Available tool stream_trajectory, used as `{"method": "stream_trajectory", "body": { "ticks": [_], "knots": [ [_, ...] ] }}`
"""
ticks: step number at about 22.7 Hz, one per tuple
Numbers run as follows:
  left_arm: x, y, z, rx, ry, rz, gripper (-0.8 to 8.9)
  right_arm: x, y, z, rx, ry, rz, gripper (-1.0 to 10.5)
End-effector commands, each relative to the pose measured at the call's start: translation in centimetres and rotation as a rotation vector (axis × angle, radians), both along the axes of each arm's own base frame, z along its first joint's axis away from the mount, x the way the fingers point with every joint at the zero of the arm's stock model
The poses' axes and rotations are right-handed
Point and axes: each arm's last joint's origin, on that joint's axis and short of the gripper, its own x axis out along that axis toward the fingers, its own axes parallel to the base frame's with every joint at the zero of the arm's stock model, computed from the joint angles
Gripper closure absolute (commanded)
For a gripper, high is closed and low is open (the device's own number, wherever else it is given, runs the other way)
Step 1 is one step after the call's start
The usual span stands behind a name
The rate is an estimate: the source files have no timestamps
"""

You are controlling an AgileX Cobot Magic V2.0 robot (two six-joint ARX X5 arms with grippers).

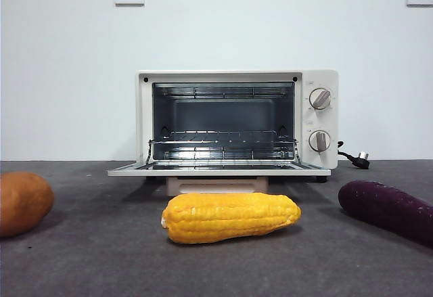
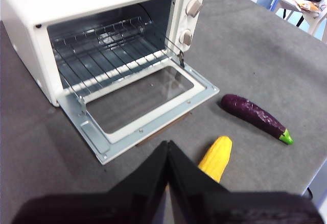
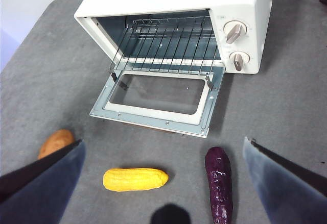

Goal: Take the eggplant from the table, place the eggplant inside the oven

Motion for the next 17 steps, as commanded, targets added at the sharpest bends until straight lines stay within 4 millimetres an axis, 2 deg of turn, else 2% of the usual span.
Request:
{"method": "stream_trajectory", "body": {
  "ticks": [1,7,13,17],
  "knots": [
    [-0.2,0.1,0.1,-0.01,-0.02,-0.001,8.19,0.2,0.1,-0.2,-0.02,0.011,0.003,3.2],
    [-0.1,0.0,0.1,-0.009,-0.016,-0.001,8.19,1.1,0.7,-1.5,-0.107,0.122,0.016,3.2],
    [-0.1,0.0,0.1,-0.009,-0.016,-0.001,8.19,2.8,1.5,-2.9,-0.183,0.235,0.035,3.2],
    [-0.1,0.0,0.1,-0.009,-0.016,-0.003,8.19,4.8,2.2,-5.3,-0.237,0.358,0.058,3.2]
  ]
}}
